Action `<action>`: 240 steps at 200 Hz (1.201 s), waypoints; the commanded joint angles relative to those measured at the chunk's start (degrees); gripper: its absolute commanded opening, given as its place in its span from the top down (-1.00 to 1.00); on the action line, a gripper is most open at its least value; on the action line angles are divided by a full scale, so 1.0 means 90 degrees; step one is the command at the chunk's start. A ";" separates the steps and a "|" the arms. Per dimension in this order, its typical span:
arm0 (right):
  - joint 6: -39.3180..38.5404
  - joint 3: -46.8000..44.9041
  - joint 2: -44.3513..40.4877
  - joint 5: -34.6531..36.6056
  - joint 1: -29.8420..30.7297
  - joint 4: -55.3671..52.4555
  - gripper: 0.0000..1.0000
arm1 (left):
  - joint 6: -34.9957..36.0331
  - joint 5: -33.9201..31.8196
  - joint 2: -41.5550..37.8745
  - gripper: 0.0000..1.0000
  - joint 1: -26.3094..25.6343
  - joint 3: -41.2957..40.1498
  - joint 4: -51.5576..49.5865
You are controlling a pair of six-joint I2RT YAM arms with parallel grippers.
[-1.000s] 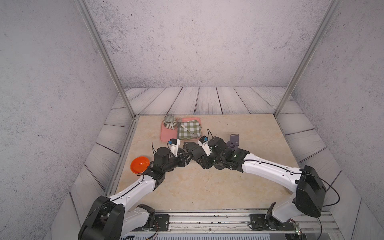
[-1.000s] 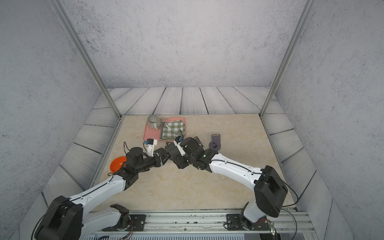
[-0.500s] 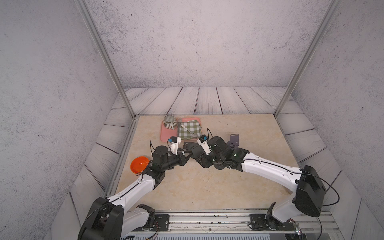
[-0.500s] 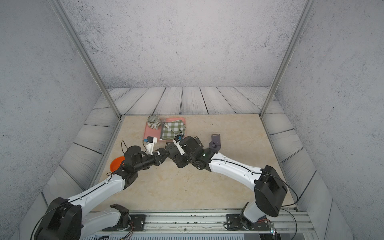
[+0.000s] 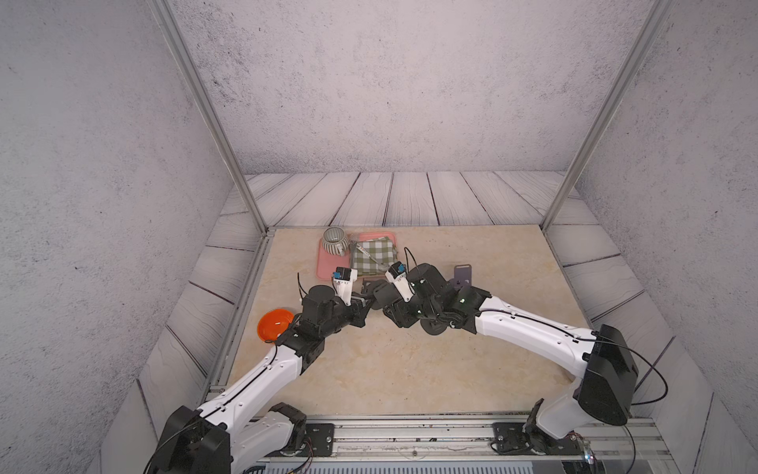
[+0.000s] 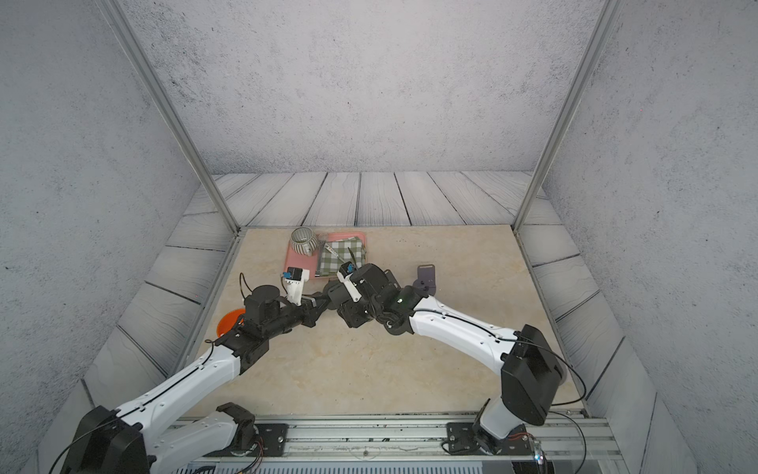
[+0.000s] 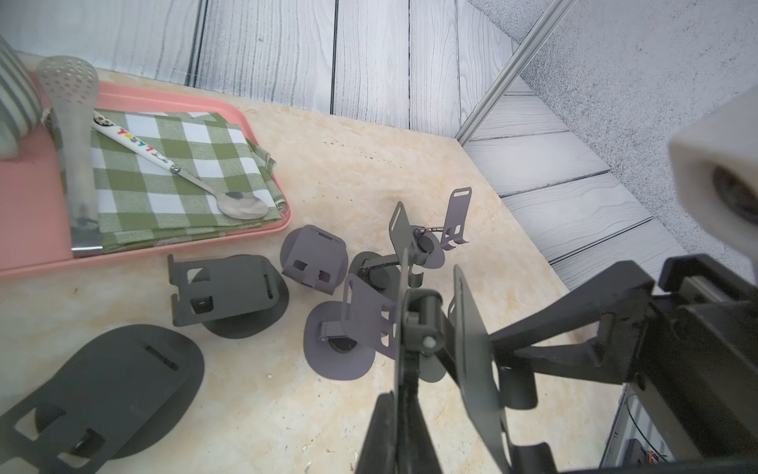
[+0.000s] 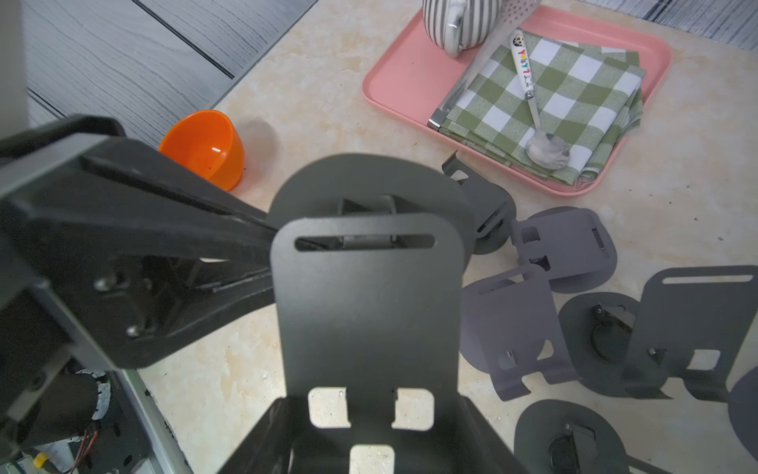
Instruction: Open the phone stand
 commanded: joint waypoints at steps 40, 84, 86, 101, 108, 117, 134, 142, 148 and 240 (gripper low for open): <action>-0.0180 0.0408 -0.0230 -0.0001 0.0030 -0.0216 -0.10 | 0.0250 -0.1541 0.0299 1.00 0.0196 -0.0095 -0.0980; -0.0238 0.0619 -0.0394 0.0047 0.0030 -0.0389 -0.10 | 0.0333 -0.1688 0.0305 1.00 0.0194 -0.0075 -0.1086; -0.0238 0.0627 -0.0399 0.0048 0.0028 -0.0397 -0.11 | 0.0333 -0.1688 0.0307 1.00 0.0201 -0.0080 -0.1084; -0.0258 0.0697 -0.0470 0.0058 0.0030 -0.0465 -0.11 | 0.0337 -0.1695 0.0346 1.00 0.0194 -0.0075 -0.1081; -0.0266 0.0719 -0.0492 0.0058 0.0036 -0.0473 -0.11 | 0.0328 -0.1686 0.0356 1.00 0.0197 -0.0082 -0.1068; -0.0268 0.0721 -0.0499 0.0048 0.0026 -0.0475 -0.12 | 0.0314 -0.1679 0.0367 1.00 0.0196 -0.0070 -0.1056; -0.0258 0.0677 -0.0458 0.0002 0.0033 -0.0447 -0.12 | 0.0289 -0.1652 0.0339 1.00 0.0200 -0.0067 -0.1048; -0.0243 0.0639 -0.0419 -0.0028 0.0030 -0.0411 -0.12 | 0.0284 -0.1632 0.0311 1.00 0.0201 -0.0053 -0.1057; -0.0235 0.0608 -0.0385 -0.0047 0.0028 -0.0378 -0.13 | 0.0284 -0.1621 0.0284 1.00 0.0195 -0.0037 -0.1079; -0.0455 0.0639 0.0026 -0.0348 -0.0010 -0.0247 -0.98 | 0.0260 -0.1095 -0.0142 1.00 0.0198 0.0049 -0.1164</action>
